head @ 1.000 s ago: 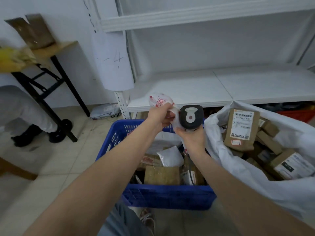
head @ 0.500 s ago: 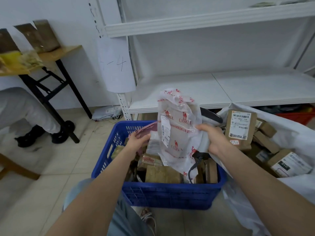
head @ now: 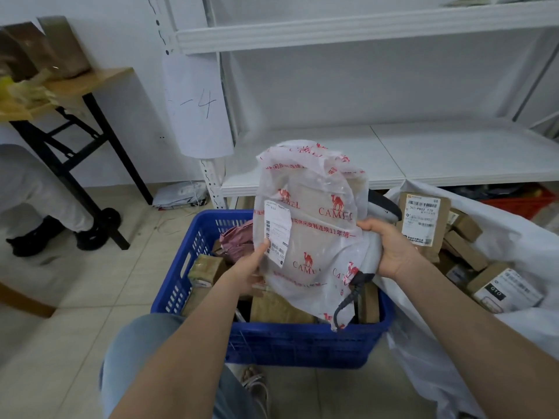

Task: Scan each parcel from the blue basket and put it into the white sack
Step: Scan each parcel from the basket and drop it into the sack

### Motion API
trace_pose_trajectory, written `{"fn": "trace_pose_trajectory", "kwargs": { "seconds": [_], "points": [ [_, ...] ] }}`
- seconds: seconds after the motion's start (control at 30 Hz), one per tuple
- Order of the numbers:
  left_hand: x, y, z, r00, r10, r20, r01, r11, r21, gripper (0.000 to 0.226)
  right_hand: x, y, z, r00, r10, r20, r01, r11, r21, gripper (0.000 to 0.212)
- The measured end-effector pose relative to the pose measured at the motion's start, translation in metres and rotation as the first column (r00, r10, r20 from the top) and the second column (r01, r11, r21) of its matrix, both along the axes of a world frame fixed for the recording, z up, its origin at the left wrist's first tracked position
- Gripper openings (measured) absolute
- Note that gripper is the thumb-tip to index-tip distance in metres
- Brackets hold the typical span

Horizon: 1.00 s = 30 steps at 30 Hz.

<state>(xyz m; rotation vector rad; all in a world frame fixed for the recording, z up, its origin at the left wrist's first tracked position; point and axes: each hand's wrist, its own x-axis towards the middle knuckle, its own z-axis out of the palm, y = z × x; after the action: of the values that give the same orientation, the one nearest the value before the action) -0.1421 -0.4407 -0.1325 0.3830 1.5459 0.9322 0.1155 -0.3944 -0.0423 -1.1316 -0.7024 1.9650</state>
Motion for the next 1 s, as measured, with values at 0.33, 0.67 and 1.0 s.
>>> {"fn": "trace_pose_trajectory", "kwargs": {
  "seconds": [0.33,0.67,1.0],
  "points": [
    [-0.029,0.008,0.018,0.867,0.353,-0.352,-0.29,0.931,0.22,0.026,0.005,0.005,-0.035,0.866,-0.33,0.377,0.304,0.944,0.129,0.013],
    [-0.011,0.029,0.048,0.76,0.145,-0.634,0.0,0.975,0.223,0.033,-0.037,-0.023,-0.026,0.903,-0.085,0.421,-0.034,0.963,0.269,0.017],
    [0.011,0.023,0.054,0.885,-0.037,-0.465,0.109,0.986,0.129,0.031,-0.025,-0.063,-0.033,0.846,-0.088,0.526,-0.06,0.964,0.257,0.008]
  ]
}}
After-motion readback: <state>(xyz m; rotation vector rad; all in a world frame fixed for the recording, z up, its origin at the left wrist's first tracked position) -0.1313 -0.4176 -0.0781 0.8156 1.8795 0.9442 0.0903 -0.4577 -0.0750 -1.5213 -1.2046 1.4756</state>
